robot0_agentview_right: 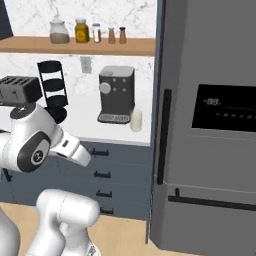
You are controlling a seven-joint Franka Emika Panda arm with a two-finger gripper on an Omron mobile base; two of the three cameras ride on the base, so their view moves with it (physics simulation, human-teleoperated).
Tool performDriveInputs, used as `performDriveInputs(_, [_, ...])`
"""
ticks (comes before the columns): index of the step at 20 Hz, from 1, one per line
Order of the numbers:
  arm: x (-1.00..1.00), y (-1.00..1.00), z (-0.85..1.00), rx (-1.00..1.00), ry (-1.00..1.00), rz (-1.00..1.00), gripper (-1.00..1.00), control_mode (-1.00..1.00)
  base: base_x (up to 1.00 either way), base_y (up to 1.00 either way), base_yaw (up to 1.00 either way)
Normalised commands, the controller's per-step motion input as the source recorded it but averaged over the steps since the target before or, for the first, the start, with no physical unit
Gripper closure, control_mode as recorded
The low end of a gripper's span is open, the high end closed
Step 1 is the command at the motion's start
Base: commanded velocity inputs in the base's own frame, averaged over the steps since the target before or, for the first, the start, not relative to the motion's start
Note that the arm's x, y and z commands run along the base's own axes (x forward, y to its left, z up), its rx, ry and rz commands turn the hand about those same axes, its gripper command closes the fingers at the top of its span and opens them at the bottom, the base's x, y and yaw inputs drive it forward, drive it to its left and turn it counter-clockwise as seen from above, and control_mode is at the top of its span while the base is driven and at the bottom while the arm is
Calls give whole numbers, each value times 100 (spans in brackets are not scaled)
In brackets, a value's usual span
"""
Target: Grab a lemon wedge from the fridge and one ice cube from the ice bowl, and put them in the glass of lemonade.
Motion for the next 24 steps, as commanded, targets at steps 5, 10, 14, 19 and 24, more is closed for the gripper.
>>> performDriveInputs(5, [0,0,0,0,0,0,-100,100,-62,-97,0])
performDriveInputs(10, [0,0,0,0,0,0,-100,100,-57,-46,3])
performDriveInputs(14, [0,0,0,0,0,0,-100,100,-6,-1,12])
performDriveInputs(19, [0,0,0,0,0,0,-100,100,3,5,10])
performDriveInputs(24, [10,-3,0,0,0,2,-100,-100,7,0,2])
